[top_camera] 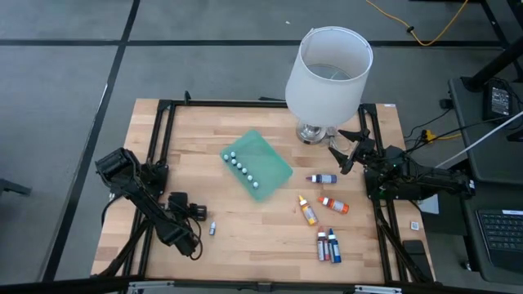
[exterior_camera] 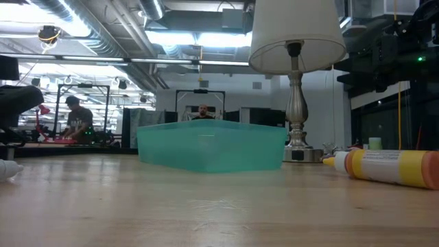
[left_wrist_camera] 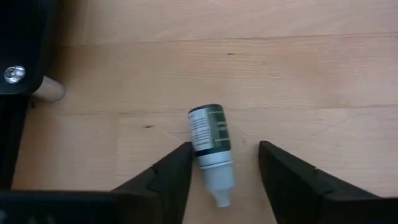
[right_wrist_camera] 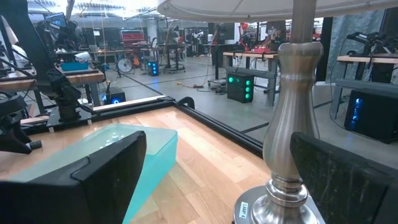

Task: Pick & Place food coloring
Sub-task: Put the small green food coloring bottle into the green bin

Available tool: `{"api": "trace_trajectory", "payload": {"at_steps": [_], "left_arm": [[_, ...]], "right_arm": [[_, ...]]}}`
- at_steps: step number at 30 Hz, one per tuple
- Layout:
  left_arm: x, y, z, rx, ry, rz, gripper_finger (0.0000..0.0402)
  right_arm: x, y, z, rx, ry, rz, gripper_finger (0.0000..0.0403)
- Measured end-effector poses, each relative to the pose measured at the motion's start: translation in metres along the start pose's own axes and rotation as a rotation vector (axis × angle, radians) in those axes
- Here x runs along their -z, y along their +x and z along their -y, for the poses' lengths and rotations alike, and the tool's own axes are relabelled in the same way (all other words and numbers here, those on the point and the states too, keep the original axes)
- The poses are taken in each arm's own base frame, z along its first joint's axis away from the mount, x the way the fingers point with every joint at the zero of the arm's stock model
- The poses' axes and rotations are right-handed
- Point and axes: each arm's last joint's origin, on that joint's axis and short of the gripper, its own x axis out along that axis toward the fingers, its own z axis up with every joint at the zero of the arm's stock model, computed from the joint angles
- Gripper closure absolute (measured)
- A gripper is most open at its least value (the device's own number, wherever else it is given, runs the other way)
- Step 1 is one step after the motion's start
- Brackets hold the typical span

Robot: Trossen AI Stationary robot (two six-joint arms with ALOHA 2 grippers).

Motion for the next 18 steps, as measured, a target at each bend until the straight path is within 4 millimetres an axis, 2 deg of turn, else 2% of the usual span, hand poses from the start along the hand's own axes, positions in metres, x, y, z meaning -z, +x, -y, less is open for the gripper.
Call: {"api": "trace_trajectory", "payload": {"at_steps": [7,18], "left_arm": [[0.0005,0.0,0.0002,0.001,0.009,-0.005,0.0281],[0.0008,-0.0002,0.0007,0.01,0.041,-0.004,0.0324]], "right_arm": [[0.0,0.0,0.0,0.0,0.0,0.0,0.0006],[0.0,0.0,0.0,0.0,0.0,0.0,0.0006]]}}
